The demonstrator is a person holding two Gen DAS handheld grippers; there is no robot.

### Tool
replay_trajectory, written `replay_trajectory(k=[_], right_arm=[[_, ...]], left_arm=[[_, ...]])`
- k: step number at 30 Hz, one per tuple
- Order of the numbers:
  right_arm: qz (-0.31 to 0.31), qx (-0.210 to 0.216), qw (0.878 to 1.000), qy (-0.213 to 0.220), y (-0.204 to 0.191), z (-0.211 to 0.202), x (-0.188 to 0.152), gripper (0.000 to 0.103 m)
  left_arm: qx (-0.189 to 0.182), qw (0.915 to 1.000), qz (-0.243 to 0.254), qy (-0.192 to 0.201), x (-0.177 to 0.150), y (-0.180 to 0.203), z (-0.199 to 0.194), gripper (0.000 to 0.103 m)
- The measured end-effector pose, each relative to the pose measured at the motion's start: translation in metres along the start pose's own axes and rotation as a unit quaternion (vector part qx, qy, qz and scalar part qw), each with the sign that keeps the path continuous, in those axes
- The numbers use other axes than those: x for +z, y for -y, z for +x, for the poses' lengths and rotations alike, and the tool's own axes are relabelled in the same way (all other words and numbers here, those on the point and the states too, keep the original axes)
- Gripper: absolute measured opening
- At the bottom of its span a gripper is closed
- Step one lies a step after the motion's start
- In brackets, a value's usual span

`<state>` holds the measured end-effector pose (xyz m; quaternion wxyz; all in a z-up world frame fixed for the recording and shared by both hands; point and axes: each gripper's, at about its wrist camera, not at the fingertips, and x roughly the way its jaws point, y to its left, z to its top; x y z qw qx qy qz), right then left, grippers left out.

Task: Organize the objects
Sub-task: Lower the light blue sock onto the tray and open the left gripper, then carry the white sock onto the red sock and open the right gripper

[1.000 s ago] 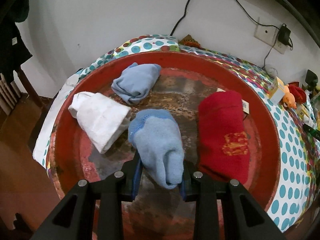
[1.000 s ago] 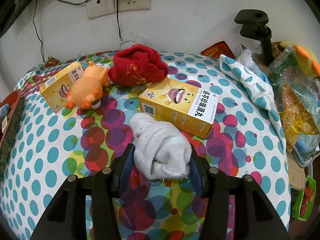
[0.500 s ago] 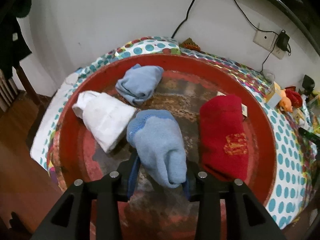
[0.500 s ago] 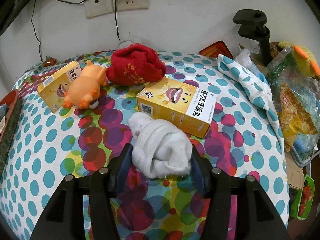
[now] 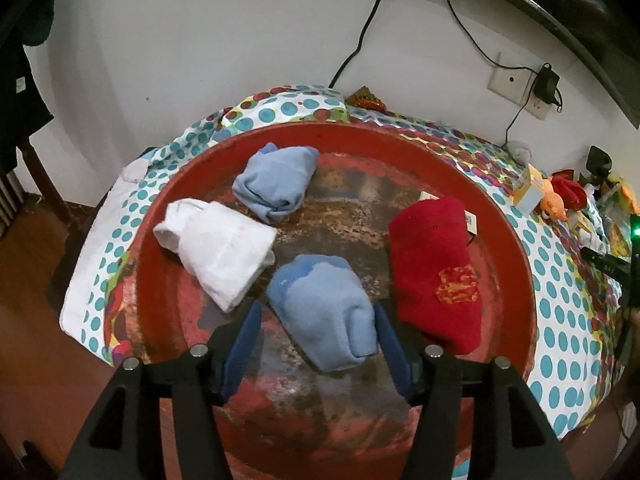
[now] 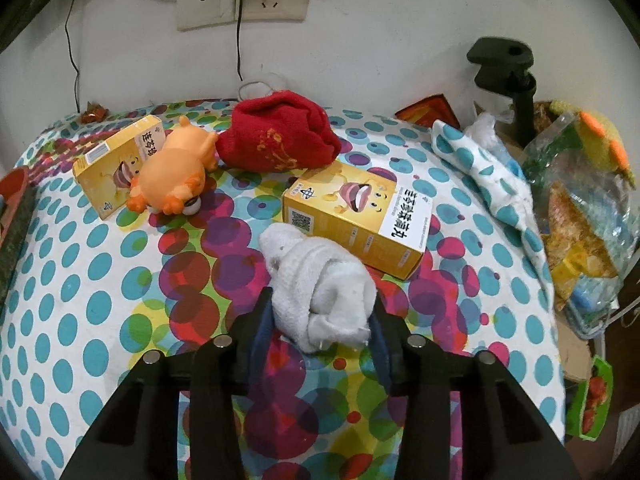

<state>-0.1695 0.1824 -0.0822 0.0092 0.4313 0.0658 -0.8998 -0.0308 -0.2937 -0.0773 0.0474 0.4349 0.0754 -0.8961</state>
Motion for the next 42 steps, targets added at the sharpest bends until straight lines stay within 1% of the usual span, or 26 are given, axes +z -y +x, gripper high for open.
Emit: replay_trajectory(k=[2, 4, 6, 11, 19, 22, 27, 33, 37, 42], right_arm=[[0.002, -0.001, 1.000, 0.004, -0.005, -0.008, 0.002, 0.040], [-0.001, 0.011, 1.000, 0.012, -0.013, -0.019, 0.005, 0.040], [-0.008, 0.014, 1.000, 0.021, -0.024, -0.029, 0.006, 0.040], [-0.033, 0.067, 0.997, 0.035, -0.066, -0.056, 0.007, 0.040], [-0.088, 0.153, 0.984, 0.038, -0.157, -0.084, 0.002, 0.040], [-0.103, 0.183, 0.977, 0.029, -0.190, -0.092, 0.004, 0.040], [-0.133, 0.210, 0.968, 0.021, -0.242, -0.100, 0.007, 0.040], [-0.172, 0.237, 0.956, 0.024, -0.302, -0.114, 0.010, 0.040], [-0.190, 0.248, 0.950, 0.023, -0.333, -0.117, 0.017, 0.040], [-0.204, 0.246, 0.947, 0.012, -0.364, -0.108, 0.027, 0.040]], left_arm=[[0.000, 1.0000, -0.001, 0.002, 0.000, -0.003, -0.002, 0.060], [0.001, 1.0000, 0.001, 0.001, 0.001, -0.003, -0.003, 0.060], [0.006, 0.9999, 0.009, 0.004, 0.002, -0.004, -0.007, 0.060], [0.014, 0.9993, 0.029, 0.017, 0.003, -0.002, -0.019, 0.060], [0.024, 0.9993, 0.017, 0.024, 0.006, -0.016, -0.030, 0.060], [0.027, 0.9992, 0.013, 0.027, 0.007, -0.021, -0.033, 0.060], [0.028, 0.9992, 0.003, 0.027, 0.007, -0.031, -0.036, 0.060], [0.031, 0.9992, 0.001, 0.024, 0.006, -0.038, -0.036, 0.060], [0.032, 0.9993, -0.003, 0.020, 0.005, -0.043, -0.034, 0.060], [0.032, 0.9993, -0.001, 0.018, 0.004, -0.044, -0.034, 0.060]])
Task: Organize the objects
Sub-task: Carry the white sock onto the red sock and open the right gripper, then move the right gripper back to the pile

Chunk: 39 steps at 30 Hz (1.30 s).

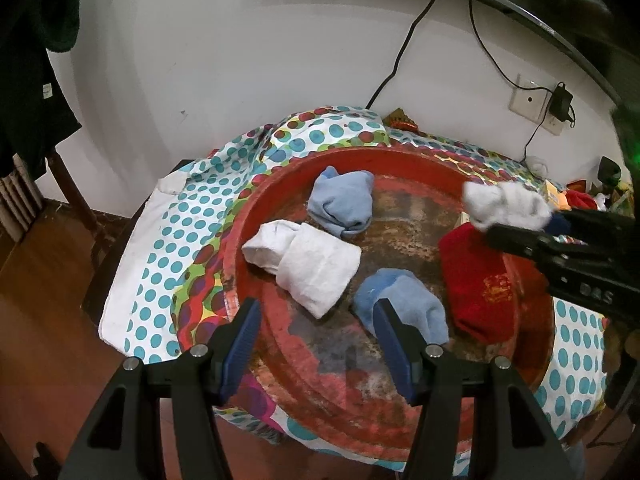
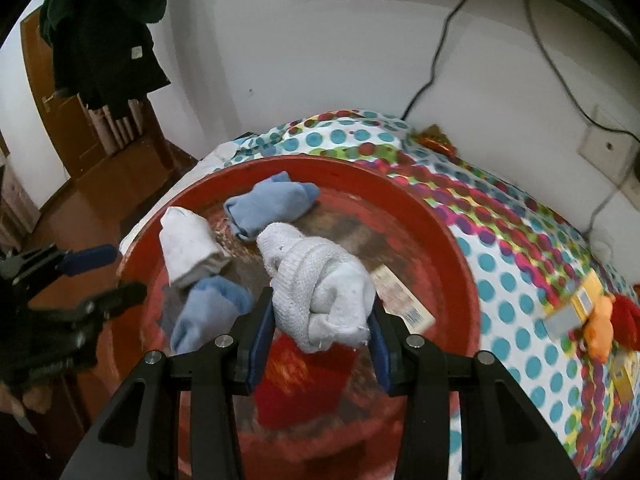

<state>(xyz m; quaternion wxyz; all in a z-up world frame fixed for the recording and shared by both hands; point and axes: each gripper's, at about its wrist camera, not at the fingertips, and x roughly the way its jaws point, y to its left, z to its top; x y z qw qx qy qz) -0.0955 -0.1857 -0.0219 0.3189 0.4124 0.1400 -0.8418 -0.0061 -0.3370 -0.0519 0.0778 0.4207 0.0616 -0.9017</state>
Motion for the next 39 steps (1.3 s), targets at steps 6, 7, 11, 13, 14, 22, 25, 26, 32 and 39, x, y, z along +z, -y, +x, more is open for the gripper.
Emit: replay_trajectory(k=[6, 7, 11, 13, 14, 22, 25, 26, 32, 39], right_arm=[[-0.003, -0.008, 1.000, -0.025, -0.005, 0.029, 0.011, 0.040], [-0.003, -0.011, 1.000, -0.027, -0.005, 0.033, 0.011, 0.040], [-0.005, -0.014, 0.999, -0.040, -0.004, 0.045, 0.011, 0.041], [-0.006, -0.014, 0.999, -0.044, -0.004, 0.048, 0.010, 0.041], [-0.007, -0.014, 0.999, -0.044, -0.004, 0.049, 0.009, 0.042], [-0.016, -0.007, 0.999, -0.030, -0.006, 0.040, 0.008, 0.053], [-0.017, -0.003, 1.000, -0.025, -0.006, 0.031, 0.006, 0.058], [-0.017, -0.001, 1.000, -0.023, -0.005, 0.028, 0.004, 0.060], [-0.001, -0.005, 1.000, 0.006, 0.016, -0.007, -0.011, 0.061], [0.041, -0.064, 0.997, 0.022, 0.091, -0.046, -0.049, 0.063]], left_arm=[[-0.005, 1.0000, 0.000, -0.004, -0.001, 0.001, 0.002, 0.060], [-0.005, 1.0000, 0.000, -0.005, -0.001, 0.001, 0.003, 0.060], [-0.006, 0.9999, 0.003, -0.010, -0.002, 0.004, 0.007, 0.060], [-0.007, 0.9999, 0.005, -0.011, -0.003, 0.005, 0.008, 0.060], [-0.008, 0.9999, 0.006, -0.011, -0.003, 0.006, 0.008, 0.060], [-0.009, 0.9998, 0.007, -0.019, -0.004, 0.007, 0.014, 0.060], [-0.008, 0.9997, 0.009, -0.021, -0.004, 0.008, 0.015, 0.060], [-0.008, 0.9997, 0.010, -0.022, -0.004, 0.009, 0.016, 0.060], [-0.007, 0.9998, 0.012, -0.015, -0.004, 0.013, 0.017, 0.060], [-0.006, 0.9997, 0.019, -0.017, -0.005, 0.019, 0.019, 0.060]])
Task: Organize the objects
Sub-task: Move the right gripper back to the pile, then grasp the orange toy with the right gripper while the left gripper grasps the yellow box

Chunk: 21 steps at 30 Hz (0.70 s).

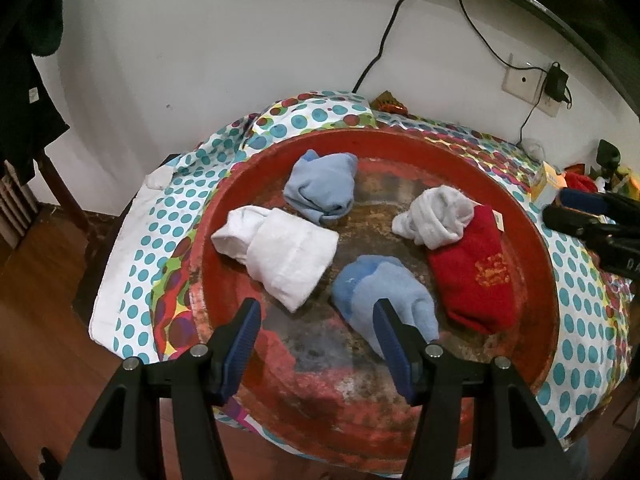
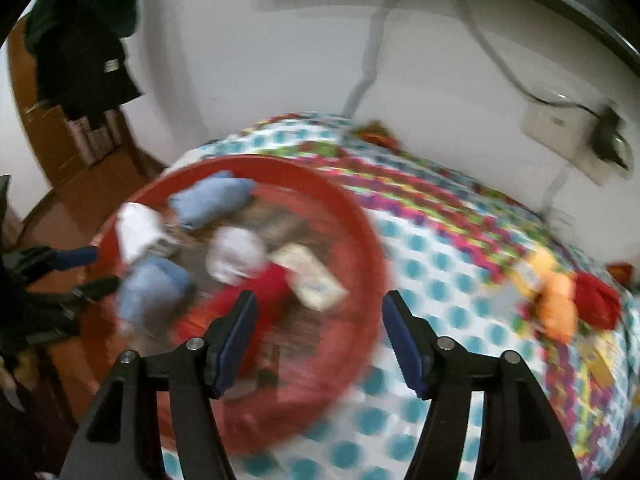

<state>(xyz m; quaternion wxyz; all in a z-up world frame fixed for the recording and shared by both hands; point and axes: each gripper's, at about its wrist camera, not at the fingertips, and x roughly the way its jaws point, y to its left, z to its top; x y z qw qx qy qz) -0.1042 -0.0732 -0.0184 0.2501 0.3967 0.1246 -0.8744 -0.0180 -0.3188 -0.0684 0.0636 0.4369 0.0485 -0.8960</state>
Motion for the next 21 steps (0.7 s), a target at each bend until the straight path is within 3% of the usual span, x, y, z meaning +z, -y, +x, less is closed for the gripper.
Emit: replay_trajectory(k=[10, 17, 21], right_arm=[[0.120, -0.094, 0.988, -0.020, 0.151, -0.001, -0.048, 0.064], [0.141, -0.114, 0.983, -0.026, 0.197, 0.026, -0.051, 0.065], [0.152, -0.098, 0.983, -0.026, 0.205, 0.046, -0.045, 0.066]], left_arm=[[-0.034, 0.9986, 0.029, 0.029, 0.004, 0.038, -0.011, 0.060], [-0.057, 0.9954, 0.071, 0.031, 0.017, 0.091, -0.018, 0.060], [-0.070, 0.9910, 0.109, 0.031, 0.033, 0.133, -0.015, 0.060]])
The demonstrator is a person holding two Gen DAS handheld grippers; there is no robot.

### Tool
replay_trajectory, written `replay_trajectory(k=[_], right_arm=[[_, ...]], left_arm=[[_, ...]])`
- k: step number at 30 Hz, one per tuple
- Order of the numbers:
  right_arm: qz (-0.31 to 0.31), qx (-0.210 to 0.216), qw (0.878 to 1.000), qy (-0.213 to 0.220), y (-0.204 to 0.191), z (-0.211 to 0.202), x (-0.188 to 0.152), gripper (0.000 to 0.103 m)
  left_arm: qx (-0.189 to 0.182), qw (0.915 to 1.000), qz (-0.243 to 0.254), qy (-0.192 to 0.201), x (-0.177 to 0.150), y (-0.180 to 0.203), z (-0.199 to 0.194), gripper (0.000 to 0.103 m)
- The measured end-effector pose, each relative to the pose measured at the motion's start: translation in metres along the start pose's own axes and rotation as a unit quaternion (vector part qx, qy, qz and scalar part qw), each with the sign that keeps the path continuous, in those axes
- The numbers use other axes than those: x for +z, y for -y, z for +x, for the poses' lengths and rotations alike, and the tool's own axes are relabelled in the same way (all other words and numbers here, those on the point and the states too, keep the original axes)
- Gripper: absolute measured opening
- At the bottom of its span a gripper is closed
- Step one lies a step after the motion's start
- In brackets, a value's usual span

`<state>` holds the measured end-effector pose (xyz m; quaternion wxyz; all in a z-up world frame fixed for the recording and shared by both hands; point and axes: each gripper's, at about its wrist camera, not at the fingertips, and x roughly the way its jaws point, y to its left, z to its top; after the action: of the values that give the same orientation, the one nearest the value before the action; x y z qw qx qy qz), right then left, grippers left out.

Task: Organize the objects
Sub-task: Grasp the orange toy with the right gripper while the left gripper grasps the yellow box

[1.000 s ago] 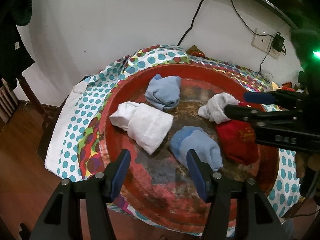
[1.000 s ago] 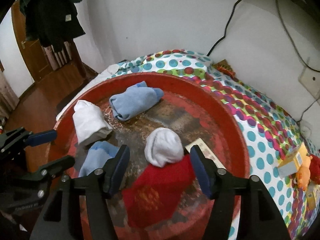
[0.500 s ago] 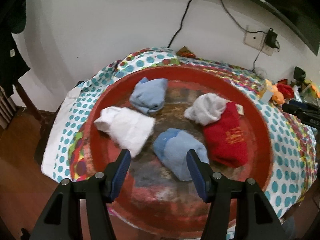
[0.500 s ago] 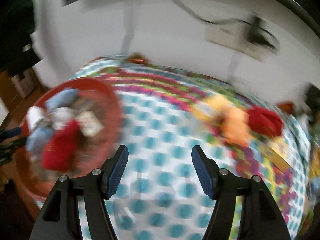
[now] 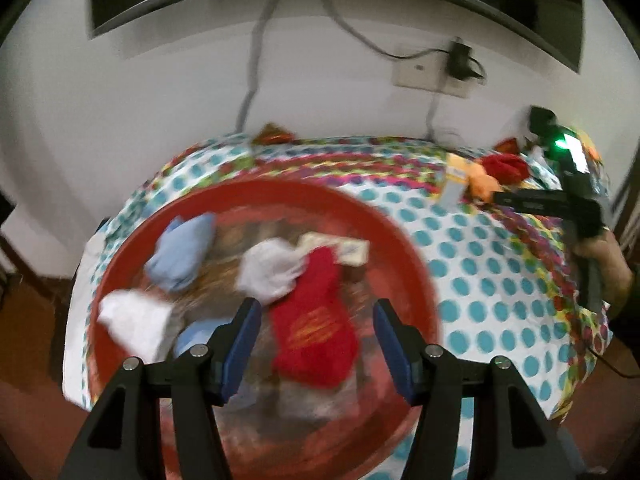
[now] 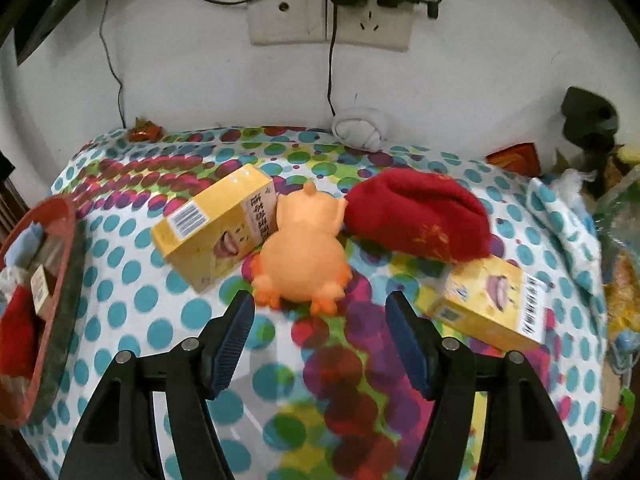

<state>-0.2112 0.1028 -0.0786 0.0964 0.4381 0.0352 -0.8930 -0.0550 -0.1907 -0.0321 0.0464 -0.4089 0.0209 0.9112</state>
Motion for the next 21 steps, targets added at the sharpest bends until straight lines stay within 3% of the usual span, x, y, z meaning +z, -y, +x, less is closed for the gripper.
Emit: replay_trajectory(k=[6, 8, 9, 13, 18, 21], right_arm=[[-0.030, -0.011, 0.999, 0.002, -0.011, 0.023, 0.013, 0.073], [-0.042, -0.012, 0.999, 0.000, -0.013, 0.028, 0.017, 0.065], [-0.051, -0.008, 0.999, -0.004, -0.015, 0.031, 0.018, 0.056], [-0.062, -0.003, 0.998, 0.005, -0.014, 0.027, 0.013, 0.054], [-0.046, 0.018, 0.999, 0.007, 0.006, 0.008, -0.010, 0.054], [-0.029, 0.030, 0.999, 0.008, 0.019, -0.004, -0.025, 0.054]], left_arm=[[-0.034, 0.9985, 0.042, -0.007, 0.040, 0.060, 0.030, 0.060], [-0.038, 0.9977, 0.056, -0.001, 0.052, 0.081, 0.039, 0.060], [-0.045, 0.9972, 0.060, 0.000, 0.058, 0.090, 0.044, 0.060], [-0.072, 0.9942, 0.080, -0.003, 0.079, 0.122, 0.071, 0.060], [-0.065, 0.9928, 0.099, -0.018, 0.099, 0.148, 0.109, 0.060], [-0.084, 0.9901, 0.108, -0.030, 0.107, 0.157, 0.129, 0.060]])
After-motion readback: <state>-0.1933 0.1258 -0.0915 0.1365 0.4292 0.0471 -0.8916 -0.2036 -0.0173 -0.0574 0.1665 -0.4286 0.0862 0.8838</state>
